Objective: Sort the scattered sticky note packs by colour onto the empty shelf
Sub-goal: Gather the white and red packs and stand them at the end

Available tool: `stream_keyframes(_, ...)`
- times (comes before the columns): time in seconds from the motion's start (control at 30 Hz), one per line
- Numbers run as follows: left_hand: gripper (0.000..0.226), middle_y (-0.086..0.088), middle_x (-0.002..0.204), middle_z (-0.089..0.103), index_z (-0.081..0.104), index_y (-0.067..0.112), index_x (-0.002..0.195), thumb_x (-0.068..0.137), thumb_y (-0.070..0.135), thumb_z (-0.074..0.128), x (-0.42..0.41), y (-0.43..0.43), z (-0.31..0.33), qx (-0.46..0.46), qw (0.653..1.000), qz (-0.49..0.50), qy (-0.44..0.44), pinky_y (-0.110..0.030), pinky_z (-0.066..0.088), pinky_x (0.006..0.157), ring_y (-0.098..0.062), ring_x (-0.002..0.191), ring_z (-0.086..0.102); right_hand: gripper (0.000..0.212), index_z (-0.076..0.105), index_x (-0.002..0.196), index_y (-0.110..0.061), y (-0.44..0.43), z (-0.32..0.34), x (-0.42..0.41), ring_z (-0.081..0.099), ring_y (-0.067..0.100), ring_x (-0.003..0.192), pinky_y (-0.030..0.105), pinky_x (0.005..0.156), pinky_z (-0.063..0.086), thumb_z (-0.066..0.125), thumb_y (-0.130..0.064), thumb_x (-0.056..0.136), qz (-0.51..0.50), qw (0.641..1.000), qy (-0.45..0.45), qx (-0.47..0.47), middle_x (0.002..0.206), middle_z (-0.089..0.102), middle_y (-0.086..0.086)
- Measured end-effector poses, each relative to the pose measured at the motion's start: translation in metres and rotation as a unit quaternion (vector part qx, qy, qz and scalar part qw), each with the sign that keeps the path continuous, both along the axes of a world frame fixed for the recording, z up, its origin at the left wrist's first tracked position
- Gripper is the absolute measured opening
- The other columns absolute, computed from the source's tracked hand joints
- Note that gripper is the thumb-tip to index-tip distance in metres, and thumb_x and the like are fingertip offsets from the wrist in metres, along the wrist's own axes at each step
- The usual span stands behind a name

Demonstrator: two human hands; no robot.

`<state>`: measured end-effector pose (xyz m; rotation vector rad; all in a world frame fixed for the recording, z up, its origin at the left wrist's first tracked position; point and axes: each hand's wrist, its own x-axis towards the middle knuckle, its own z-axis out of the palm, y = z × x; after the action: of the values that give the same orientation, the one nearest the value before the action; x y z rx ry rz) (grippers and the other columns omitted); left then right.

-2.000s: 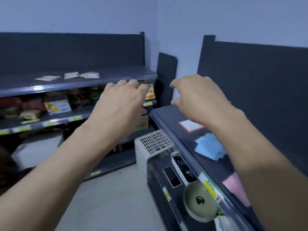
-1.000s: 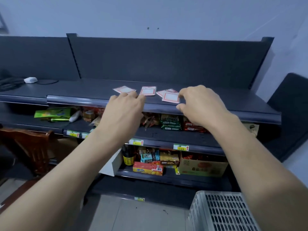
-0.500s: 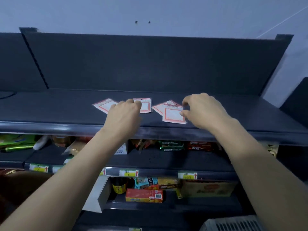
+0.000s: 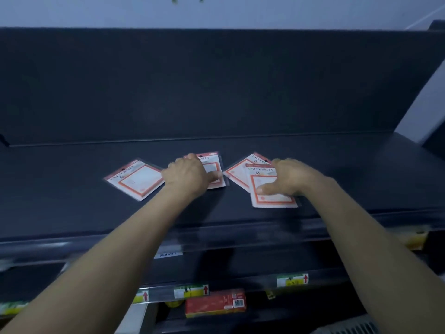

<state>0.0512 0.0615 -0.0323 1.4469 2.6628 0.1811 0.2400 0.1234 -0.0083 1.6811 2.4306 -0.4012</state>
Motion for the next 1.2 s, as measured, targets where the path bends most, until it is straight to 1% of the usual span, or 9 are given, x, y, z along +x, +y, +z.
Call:
stream_keyframes(0.2, 0.087, -0.017, 0.133, 0.045, 0.038, 0.005, 0.13, 0.073, 0.067, 0.062, -0.005, 0.013, -0.005, 0.001, 0.998, 0.028, -0.059, -0.04, 0.04, 0.095, -0.034, 0.123, 0.043, 0.083, 0.039, 0.134, -0.015, 0.017, 0.0, -0.007, 0.045, 0.027, 0.12, 0.038, 0.096, 0.044, 0.066, -0.064, 0.072, -0.001, 0.998, -0.042, -0.048, 0.133, 0.043, 0.008)
stream_keyframes(0.4, 0.091, -0.018, 0.134, 0.042, 0.031, 0.003, 0.135, 0.071, 0.055, 0.071, 0.0, 0.022, 0.009, -0.043, 0.993, 0.053, -0.095, -0.034, 0.033, 0.099, -0.033, 0.125, 0.038, 0.067, 0.055, 0.104, -0.011, 0.024, 0.0, -0.012, 0.06, 0.024, 0.089, 0.031, 0.079, 0.05, 0.076, -0.061, 0.064, -0.013, 0.997, -0.027, -0.071, 0.101, 0.064, 0.002)
stream_keyframes(0.57, 0.101, -0.018, 0.136, 0.041, 0.015, 0.003, 0.139, 0.07, 0.037, 0.08, 0.001, 0.023, 0.009, 0.023, 0.973, 0.094, -0.208, -0.038, 0.038, 0.099, -0.032, 0.125, 0.044, 0.082, 0.042, 0.128, -0.003, 0.02, 0.006, -0.012, 0.05, 0.029, 0.115, 0.036, 0.09, 0.047, 0.076, -0.051, 0.072, -0.012, 0.997, -0.035, -0.064, 0.118, 0.048, 0.006)
stream_keyframes(0.7, 0.07, -0.018, 0.13, 0.05, 0.028, -0.003, 0.131, 0.081, 0.018, 0.072, 0.002, 0.013, 0.014, 0.103, 0.965, 0.115, -0.21, -0.033, 0.039, 0.086, -0.033, 0.12, 0.049, 0.1, 0.019, 0.142, -0.001, 0.022, 0.008, -0.016, 0.043, 0.027, 0.107, 0.035, 0.077, 0.043, 0.078, -0.043, 0.073, -0.045, 0.997, -0.033, -0.058, 0.129, 0.032, 0.013)
stream_keyframes(0.83, 0.039, -0.016, 0.12, 0.058, 0.043, -0.001, 0.121, 0.088, 0.01, 0.06, 0.001, 0.001, 0.018, 0.174, 0.957, 0.123, -0.197, -0.032, 0.038, 0.072, -0.033, 0.108, 0.056, 0.121, 0.006, 0.145, -0.001, 0.03, 0.005, -0.017, 0.051, 0.032, 0.116, 0.035, 0.08, 0.044, 0.085, -0.045, 0.063, -0.077, 0.995, -0.004, -0.065, 0.135, 0.043, 0.016)
stream_keyframes(0.9, 0.032, -0.015, 0.118, 0.059, 0.047, 0.002, 0.117, 0.088, 0.01, 0.058, 0.002, -0.008, 0.022, 0.213, 0.95, 0.118, -0.194, -0.034, 0.042, 0.073, -0.033, 0.105, 0.058, 0.11, 0.015, 0.142, 0.001, 0.03, 0.008, -0.018, 0.055, 0.032, 0.113, 0.033, 0.078, 0.044, 0.083, -0.041, 0.066, -0.065, 0.996, 0.009, -0.059, 0.129, 0.052, 0.013)
stream_keyframes(1.0, 0.025, -0.012, 0.115, 0.06, 0.048, 0.004, 0.111, 0.089, 0.009, 0.057, 0.006, -0.021, 0.03, 0.279, 0.933, 0.099, -0.203, -0.036, 0.047, 0.077, -0.031, 0.101, 0.059, 0.044, 0.051, 0.118, 0.0, 0.031, 0.02, -0.022, 0.061, 0.024, 0.084, 0.025, 0.059, 0.044, 0.069, -0.017, 0.082, -0.013, 0.999, 0.034, -0.008, 0.105, 0.061, 0.01)
stream_keyframes(1.07, 0.019, -0.009, 0.11, 0.06, 0.047, 0.006, 0.107, 0.09, 0.008, 0.056, 0.01, -0.028, 0.034, 0.314, 0.922, 0.086, -0.211, -0.037, 0.05, 0.077, -0.03, 0.096, 0.06, 0.011, 0.057, 0.096, -0.002, 0.031, 0.026, -0.024, 0.056, 0.022, 0.066, 0.024, 0.046, 0.04, 0.056, -0.002, 0.085, 0.011, 0.996, 0.085, 0.036, 0.095, 0.061, 0.01)
stream_keyframes(1.2, 0.014, -0.002, 0.1, 0.06, 0.047, 0.009, 0.1, 0.089, 0.006, 0.054, 0.019, -0.037, 0.04, 0.346, 0.909, 0.04, -0.23, -0.029, 0.049, 0.065, -0.022, 0.087, 0.06, 0.02, 0.058, 0.102, -0.003, 0.02, 0.034, -0.02, 0.061, 0.027, 0.084, 0.031, 0.061, 0.048, 0.05, 0.003, 0.084, 0.015, 0.969, 0.22, 0.113, 0.101, 0.06, 0.011)
